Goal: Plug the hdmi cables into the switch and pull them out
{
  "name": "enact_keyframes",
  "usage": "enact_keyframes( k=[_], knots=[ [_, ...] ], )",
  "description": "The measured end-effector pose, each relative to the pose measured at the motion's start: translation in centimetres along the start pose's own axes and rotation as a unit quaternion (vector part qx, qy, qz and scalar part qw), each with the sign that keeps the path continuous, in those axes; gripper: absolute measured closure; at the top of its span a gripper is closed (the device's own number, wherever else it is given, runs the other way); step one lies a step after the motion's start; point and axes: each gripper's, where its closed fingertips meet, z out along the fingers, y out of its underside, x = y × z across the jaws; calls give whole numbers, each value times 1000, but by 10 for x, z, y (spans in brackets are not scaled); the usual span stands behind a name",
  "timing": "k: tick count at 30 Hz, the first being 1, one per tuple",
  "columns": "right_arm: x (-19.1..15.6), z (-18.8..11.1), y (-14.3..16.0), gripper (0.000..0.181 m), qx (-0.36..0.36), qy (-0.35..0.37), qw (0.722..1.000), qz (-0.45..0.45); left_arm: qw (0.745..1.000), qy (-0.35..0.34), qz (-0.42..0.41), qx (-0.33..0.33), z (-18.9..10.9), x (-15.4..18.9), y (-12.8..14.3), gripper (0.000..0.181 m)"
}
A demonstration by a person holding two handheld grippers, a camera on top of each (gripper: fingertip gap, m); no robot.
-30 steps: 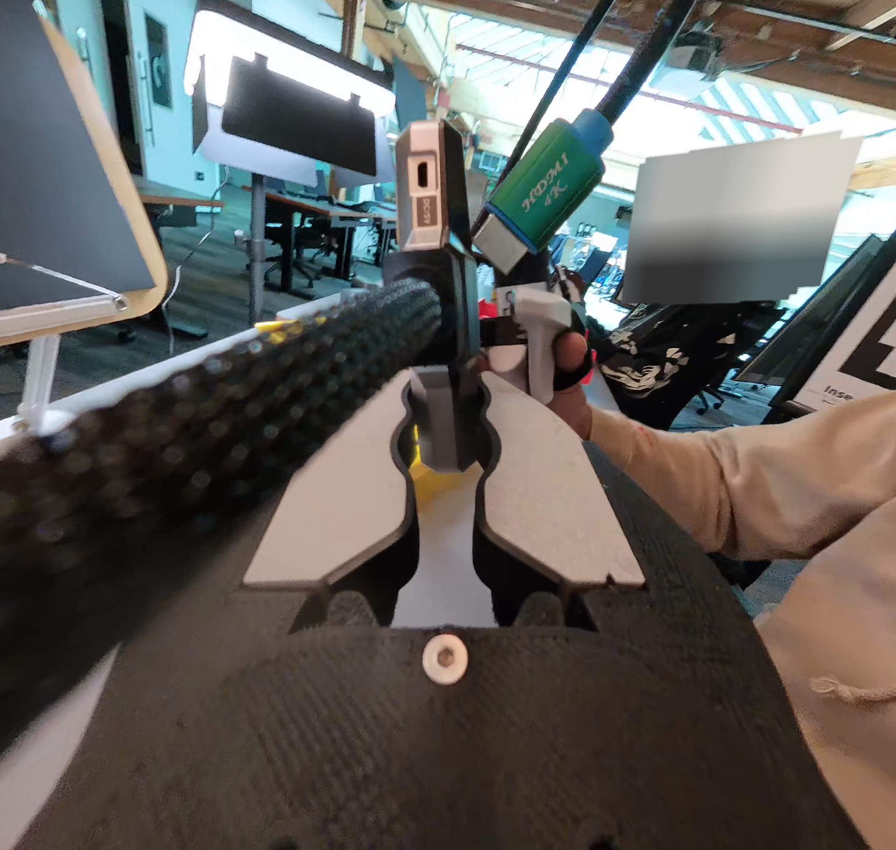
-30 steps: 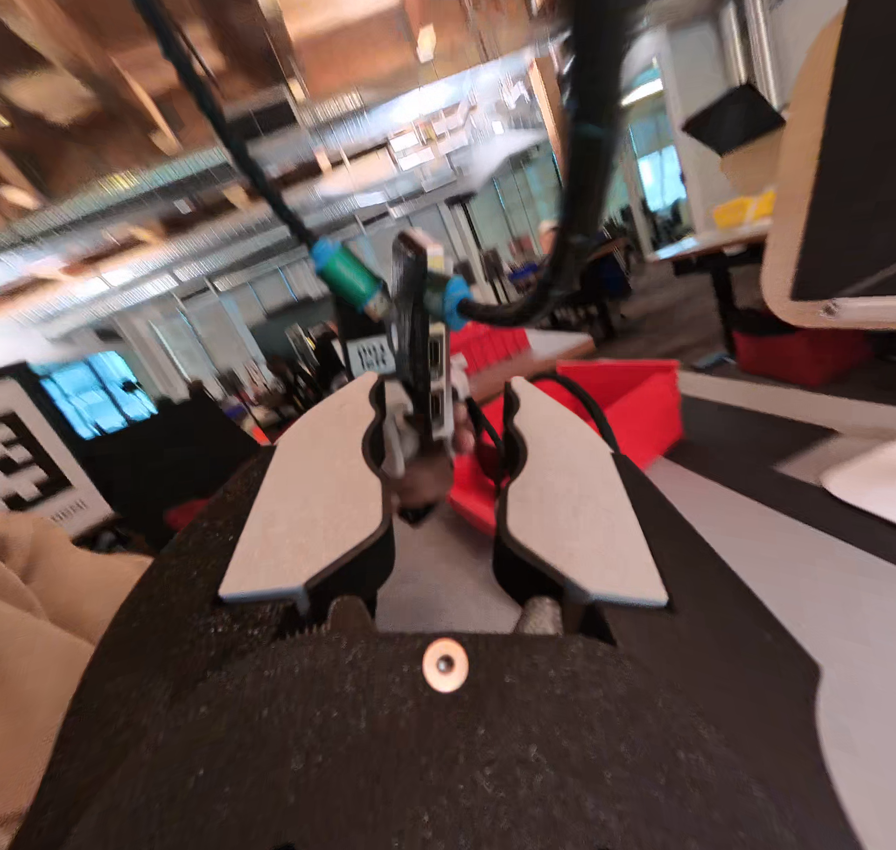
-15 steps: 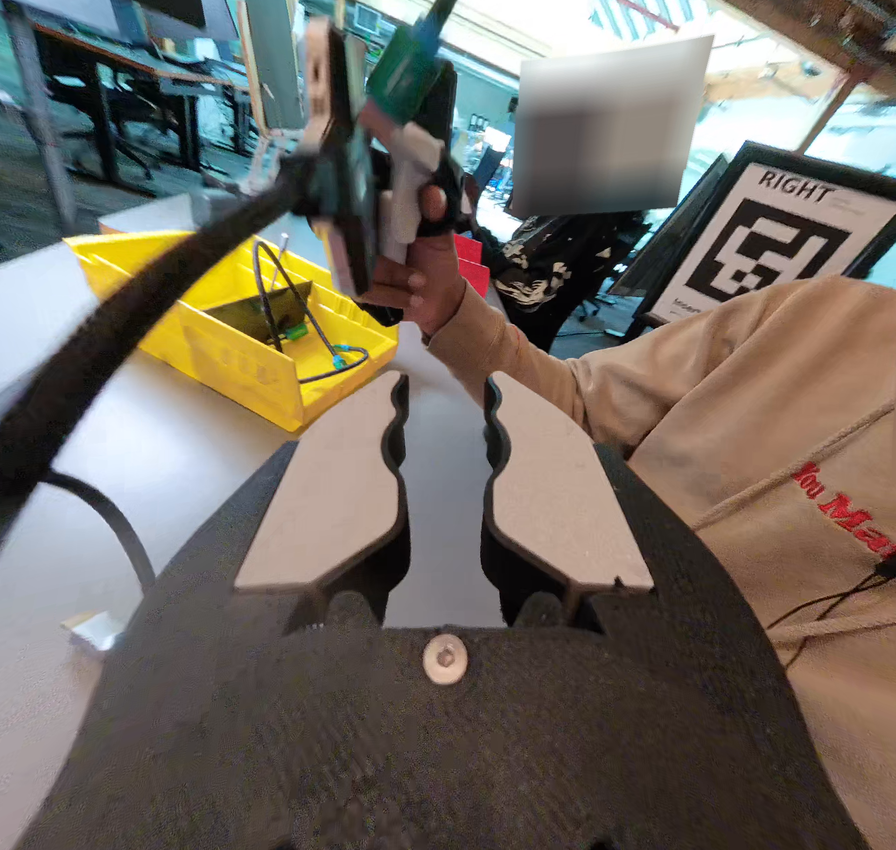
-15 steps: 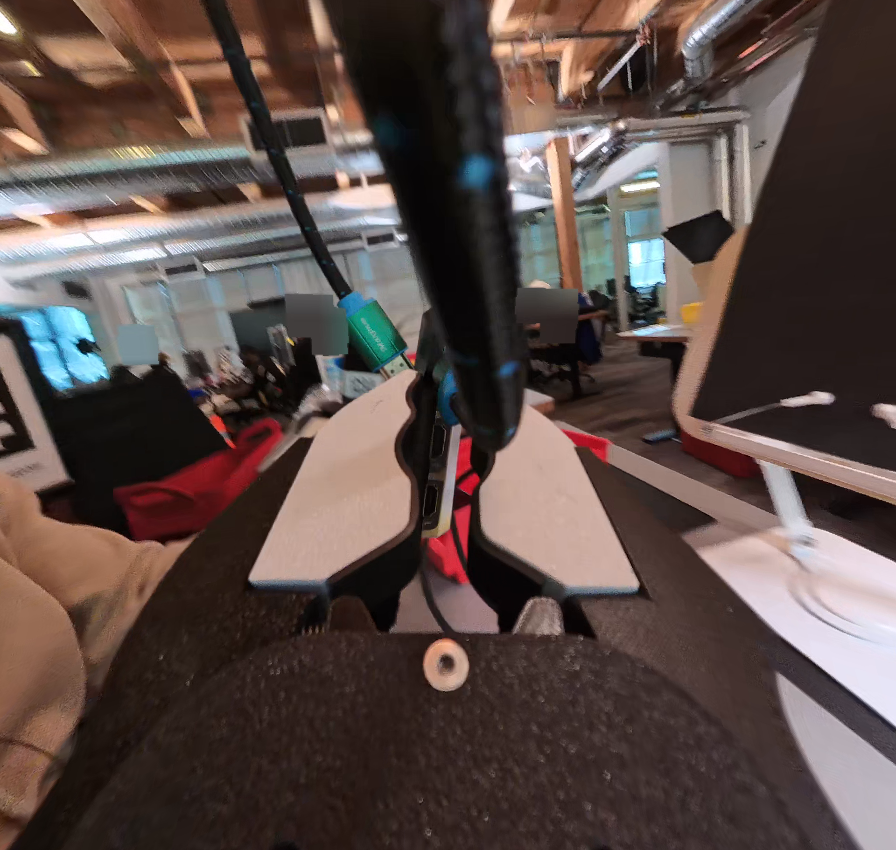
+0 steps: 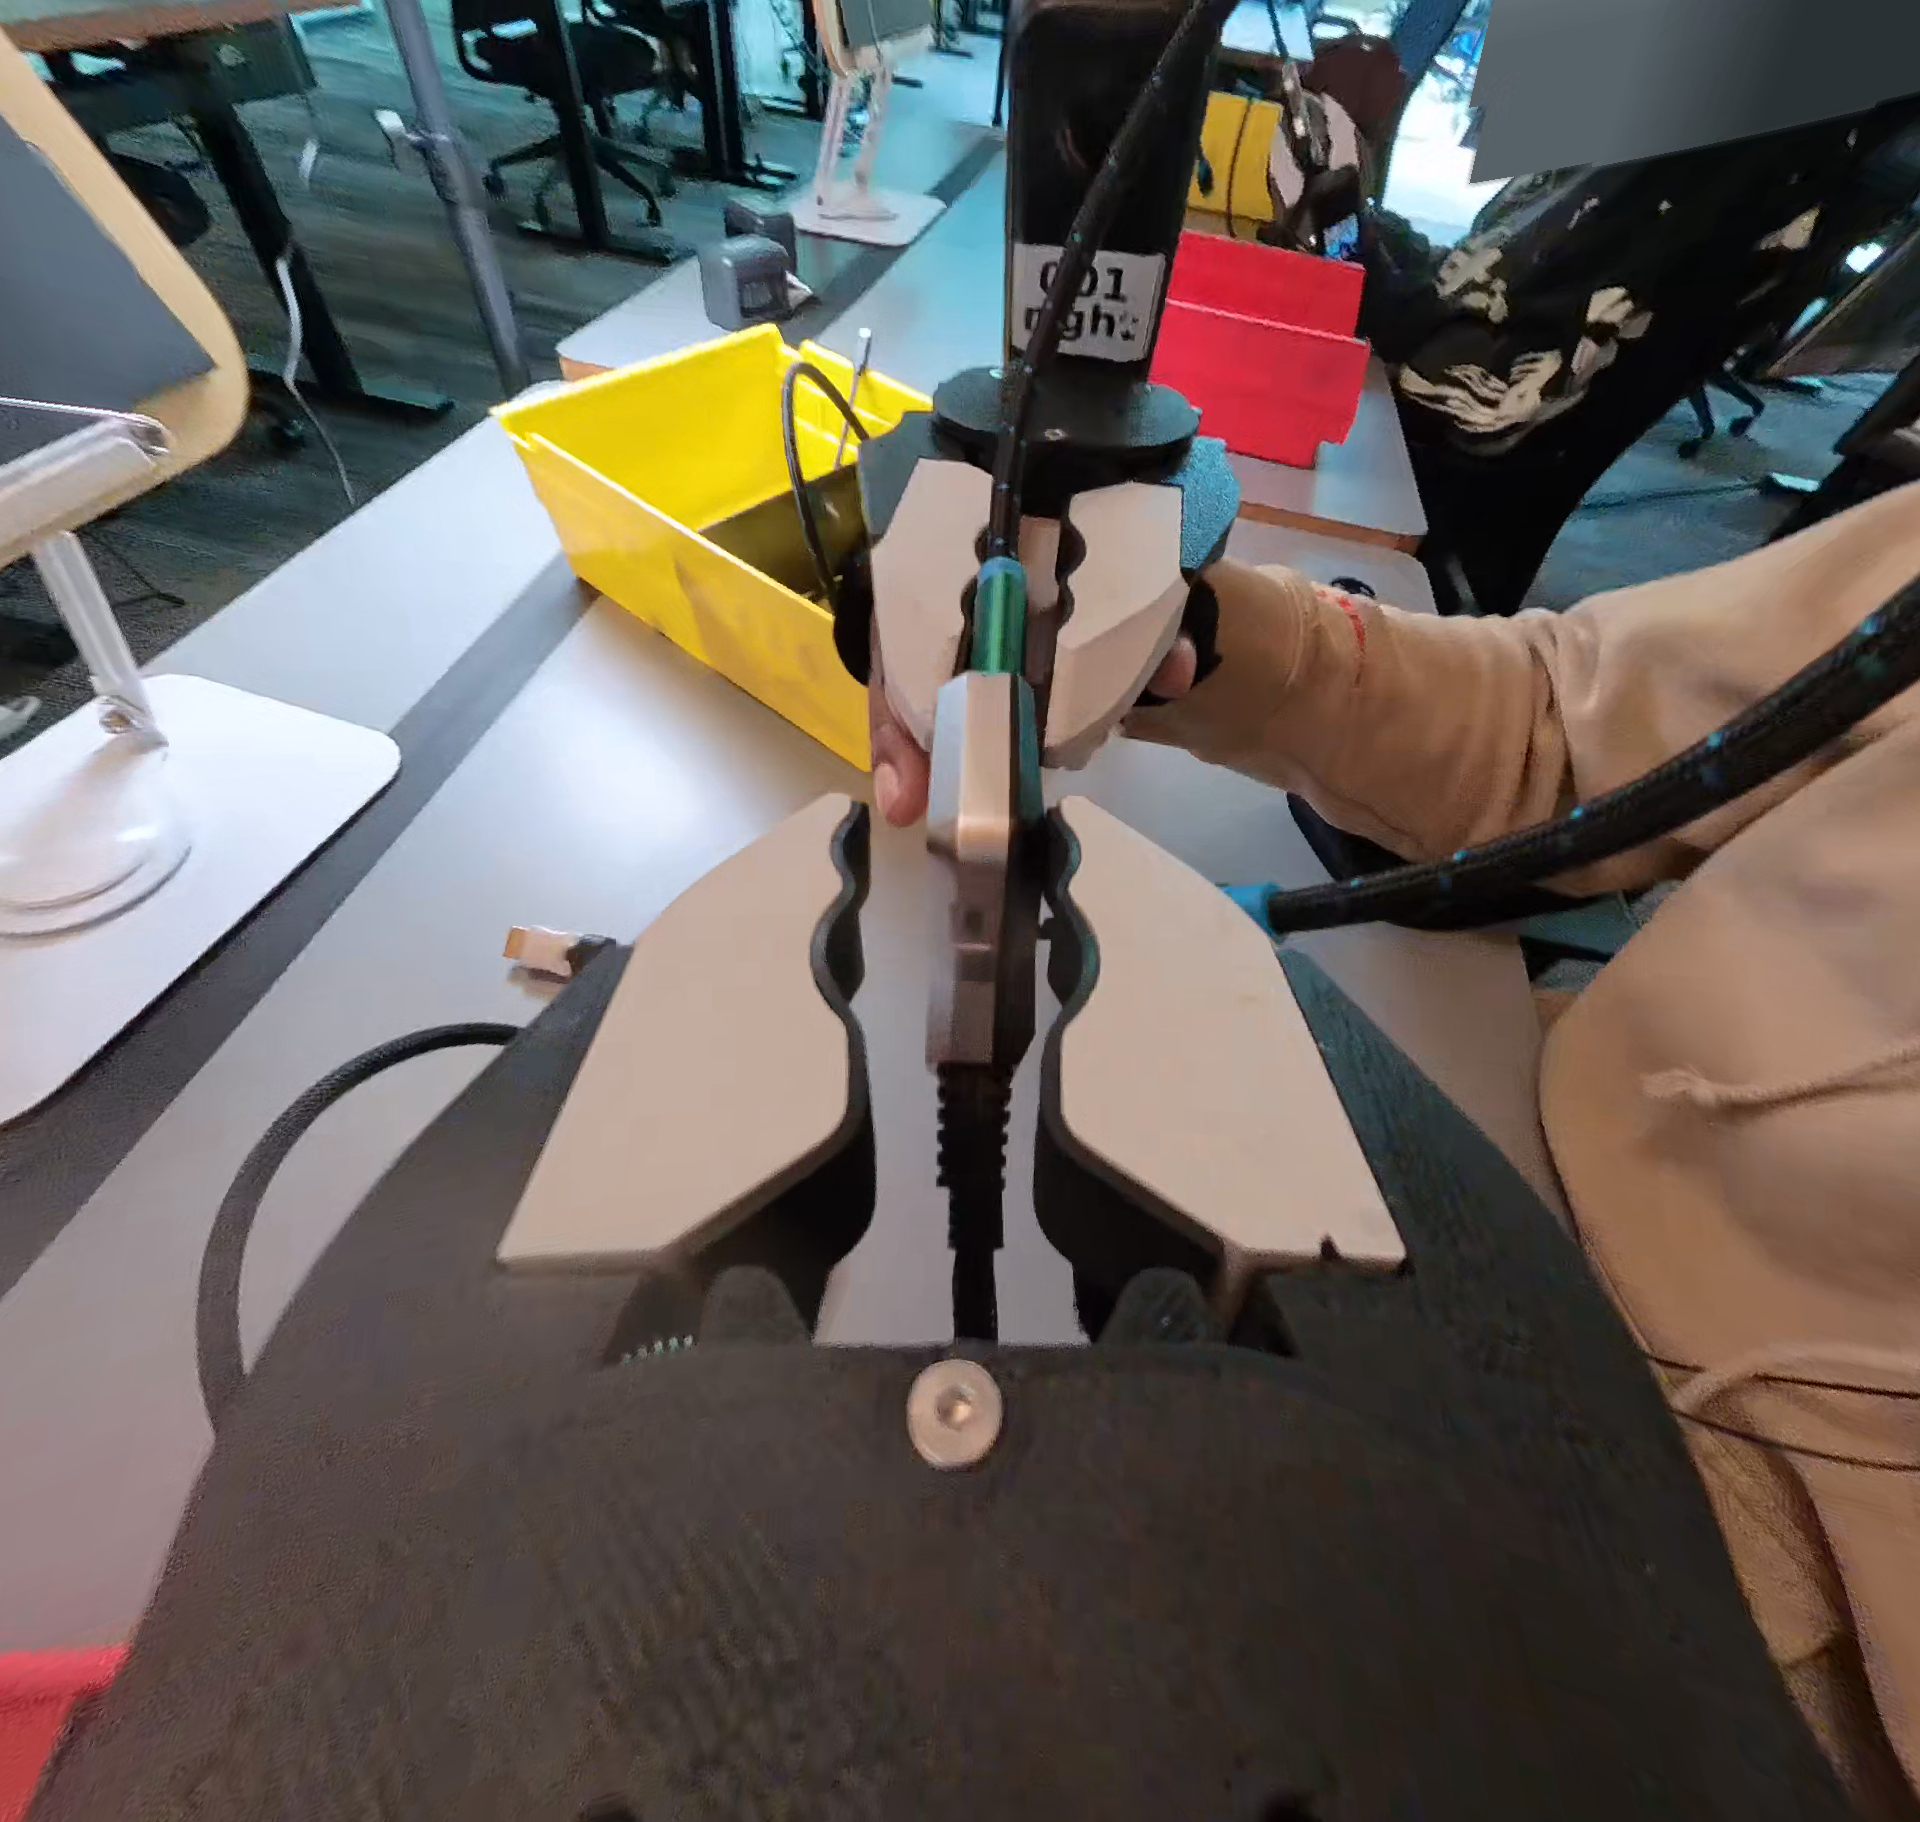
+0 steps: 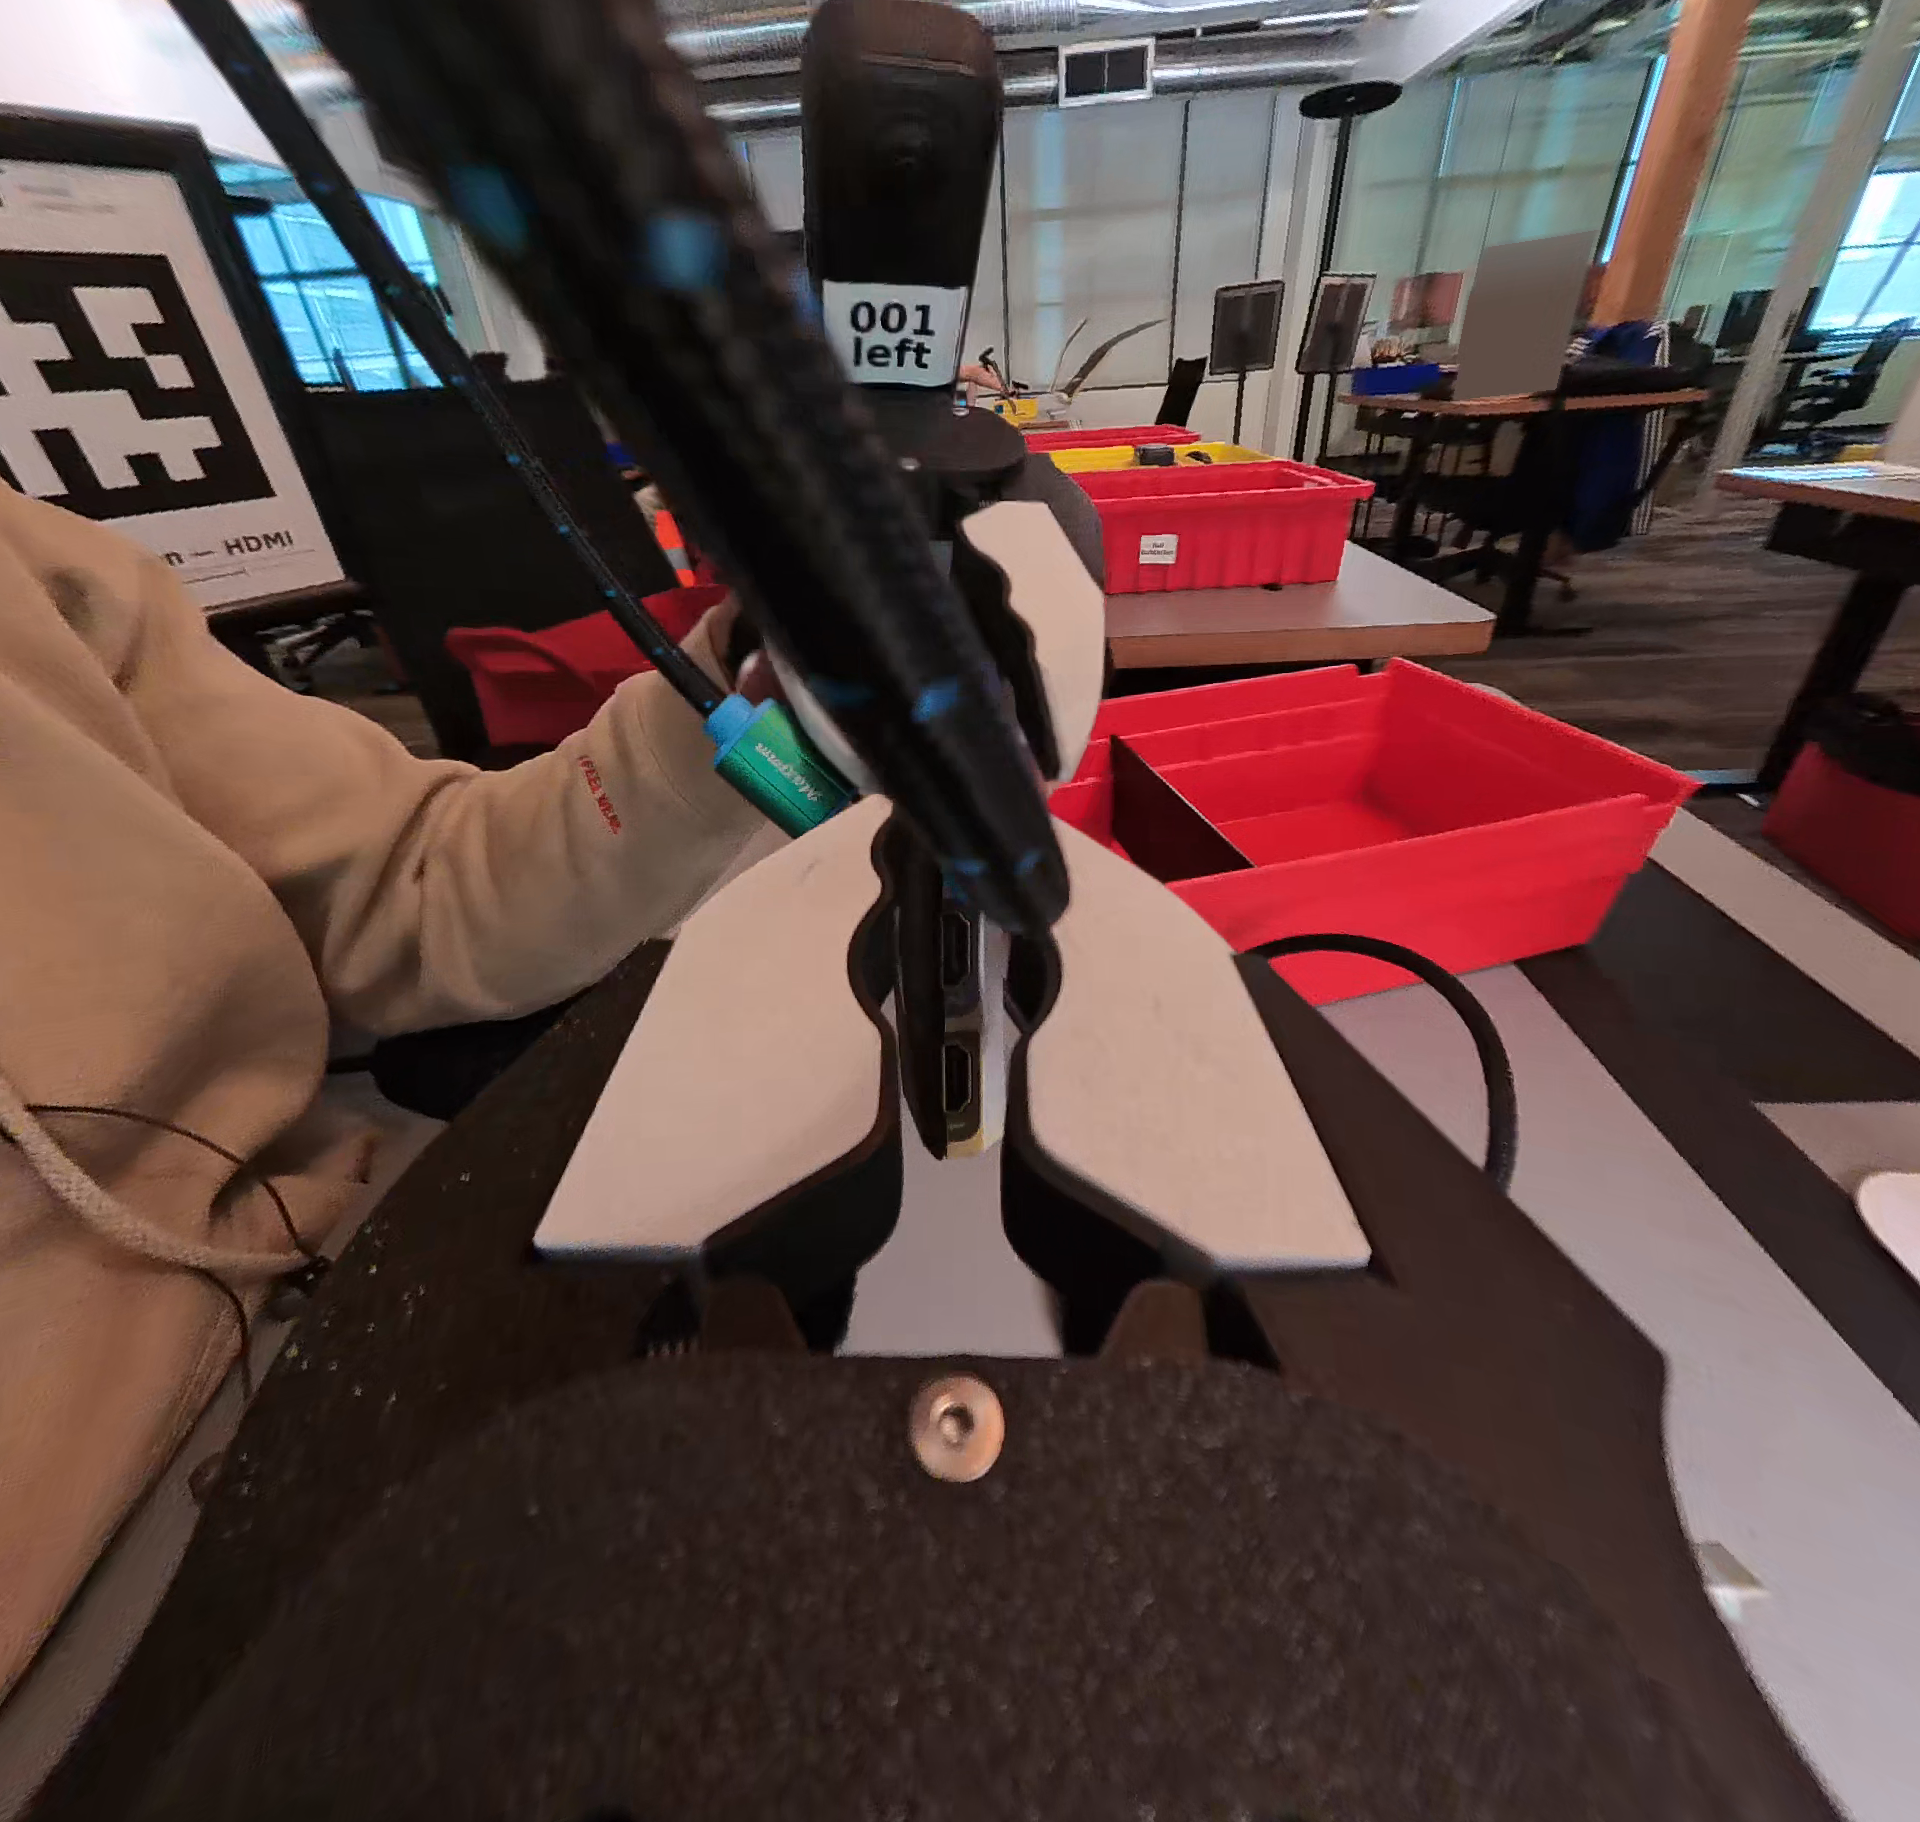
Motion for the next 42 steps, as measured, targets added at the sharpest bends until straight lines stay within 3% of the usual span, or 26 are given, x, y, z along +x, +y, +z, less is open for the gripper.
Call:
enact_keyframes(
  k=[4,11,15,25,33,42],
  knots=[
    [-2,1,2,165,-7,0,1000,-7,999,34,-2,-14,6,7,8,160],
    [6,-8,-1,158,-1,25,1000,-15,999,34,-21,7,9,-2,5,160],
    [11,-9,-2,167,17,32,999,-12,998,51,-36,12,12,-3,7,160],
    [19,-15,3,169,32,22,999,18,995,59,-60,47,24,-14,9,159],
    [13,-26,-1,170,28,-7,1000,9,992,91,-68,52,32,-6,4,159],
    [9,-29,-11,170,33,-5,999,0,994,80,-47,63,30,-2,-6,159]
  ],
)
